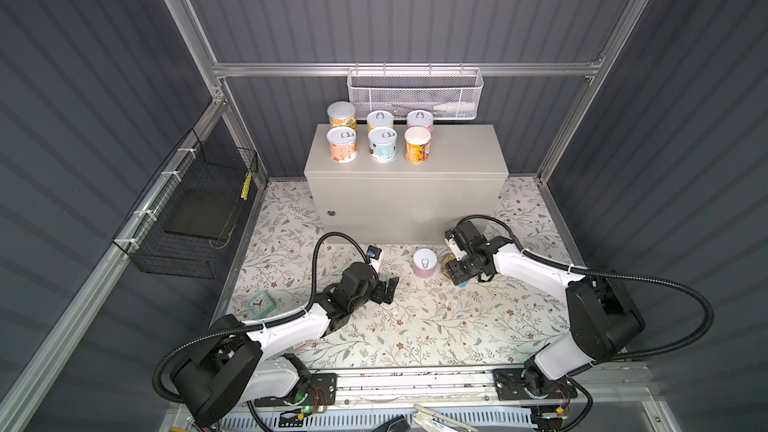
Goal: Place and organize the canned foods onto the counter
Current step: 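Close the right gripper on the gold tin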
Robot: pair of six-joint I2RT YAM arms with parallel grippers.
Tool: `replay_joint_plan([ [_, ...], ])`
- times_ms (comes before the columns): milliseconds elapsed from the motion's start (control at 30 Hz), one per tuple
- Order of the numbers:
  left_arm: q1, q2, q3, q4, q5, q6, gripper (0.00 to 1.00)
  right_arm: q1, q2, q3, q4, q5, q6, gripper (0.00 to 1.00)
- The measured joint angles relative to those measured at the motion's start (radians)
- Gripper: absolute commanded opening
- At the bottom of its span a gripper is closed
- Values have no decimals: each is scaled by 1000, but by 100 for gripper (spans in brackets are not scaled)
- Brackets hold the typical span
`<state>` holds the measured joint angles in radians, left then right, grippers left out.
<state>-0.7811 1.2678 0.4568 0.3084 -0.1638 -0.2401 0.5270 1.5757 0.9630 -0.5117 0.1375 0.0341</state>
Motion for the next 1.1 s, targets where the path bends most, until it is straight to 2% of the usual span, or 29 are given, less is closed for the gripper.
replay_joint_plan([
  [333, 0, 14, 3, -1, 0, -1, 100, 5, 21, 0, 38, 1, -9, 70],
  [633, 0, 34, 16, -1, 0, -7, 100, 11, 14, -19, 73, 14, -10, 54],
  [733, 0, 35, 16, -1, 0, -7, 100, 11, -2, -34, 83, 3, -7, 52],
  [900, 0, 35, 16, -1, 0, -7, 100, 13, -48, -60, 68, -32, 23, 51],
  [1100, 0, 35, 16, 0, 9, -15, 100, 14, -183, -101, 61, -80, 79, 51],
])
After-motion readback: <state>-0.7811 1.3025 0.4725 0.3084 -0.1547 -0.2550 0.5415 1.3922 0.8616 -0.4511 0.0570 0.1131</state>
